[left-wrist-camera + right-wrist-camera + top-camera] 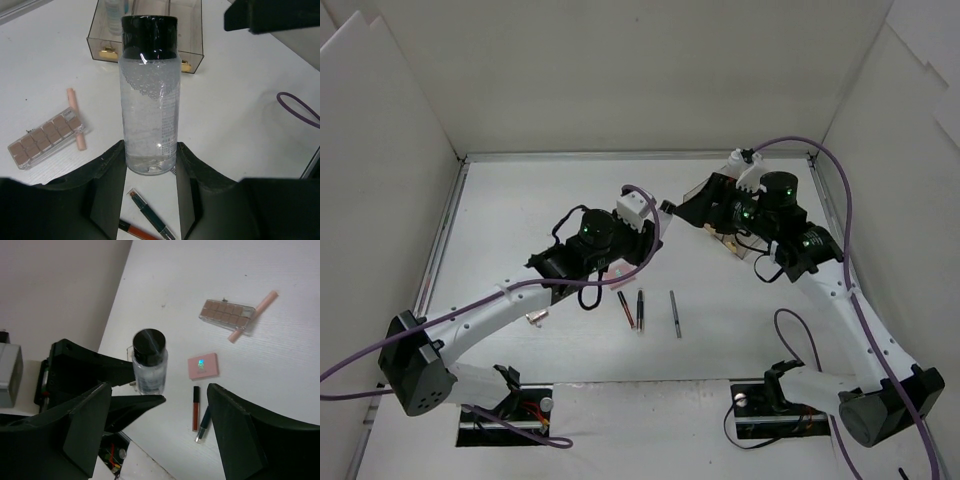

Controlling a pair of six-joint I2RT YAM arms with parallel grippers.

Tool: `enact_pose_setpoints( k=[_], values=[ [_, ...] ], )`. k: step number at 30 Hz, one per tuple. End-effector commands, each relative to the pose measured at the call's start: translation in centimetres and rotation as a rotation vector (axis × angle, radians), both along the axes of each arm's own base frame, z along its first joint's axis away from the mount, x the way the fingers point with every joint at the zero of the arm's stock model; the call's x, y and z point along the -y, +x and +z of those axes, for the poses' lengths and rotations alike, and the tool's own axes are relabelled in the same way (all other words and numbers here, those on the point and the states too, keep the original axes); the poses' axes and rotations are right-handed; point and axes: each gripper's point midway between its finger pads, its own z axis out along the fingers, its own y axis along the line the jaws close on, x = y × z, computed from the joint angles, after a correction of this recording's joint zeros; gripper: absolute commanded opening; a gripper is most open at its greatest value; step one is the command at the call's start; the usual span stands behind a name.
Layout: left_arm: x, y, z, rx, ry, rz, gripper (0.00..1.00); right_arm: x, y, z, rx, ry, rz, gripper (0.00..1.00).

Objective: Organize the makeup

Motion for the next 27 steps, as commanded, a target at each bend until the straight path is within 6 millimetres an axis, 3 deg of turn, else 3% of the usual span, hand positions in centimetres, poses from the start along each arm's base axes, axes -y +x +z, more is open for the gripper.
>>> enact_pose_setpoints(
  k=[1, 9, 16, 20, 22, 23, 26, 27],
  values=[
    [1.2, -0.6, 7.0, 0.163, -0.116, -0.045, 0.0, -2.0, 0.6, 3.1, 0.095, 0.117, 0.065, 0.74],
    [1.5, -1.4, 8.0, 0.188, -0.122, -0.066, 0.0, -3.3, 1.4, 2.5, 0.096, 0.12, 0.088, 0.72],
    [1.5, -1.7, 8.4, 0.194, -0.127, -0.063, 0.0, -3.7, 1.4, 0.8, 0.064, 0.099, 0.093, 0.62],
    [1.6, -1.7, 8.5, 0.194, -0.122, -0.07, 0.0, -4.0, 1.2, 0.3, 0.066, 0.085, 0.107, 0.47],
    [1.7, -1.7, 8.4, 0.191, -0.12, -0.072, 0.0, -4.0, 1.2, 0.2, 0.068, 0.079, 0.106, 0.33],
    [1.7, -1.7, 8.3, 0.189, -0.117, -0.072, 0.0, -3.8, 1.4, 0.2, 0.073, 0.075, 0.1, 0.21],
    [1.5, -1.6, 7.7, 0.175, -0.107, -0.059, 0.0, -3.5, 1.8, 0.3, 0.1, 0.049, 0.085, 0.0],
    [1.3, -1.4, 7.5, 0.168, -0.1, -0.047, 0.0, -3.4, 1.9, 0.5, 0.111, 0.04, 0.08, 0.0]
  ],
)
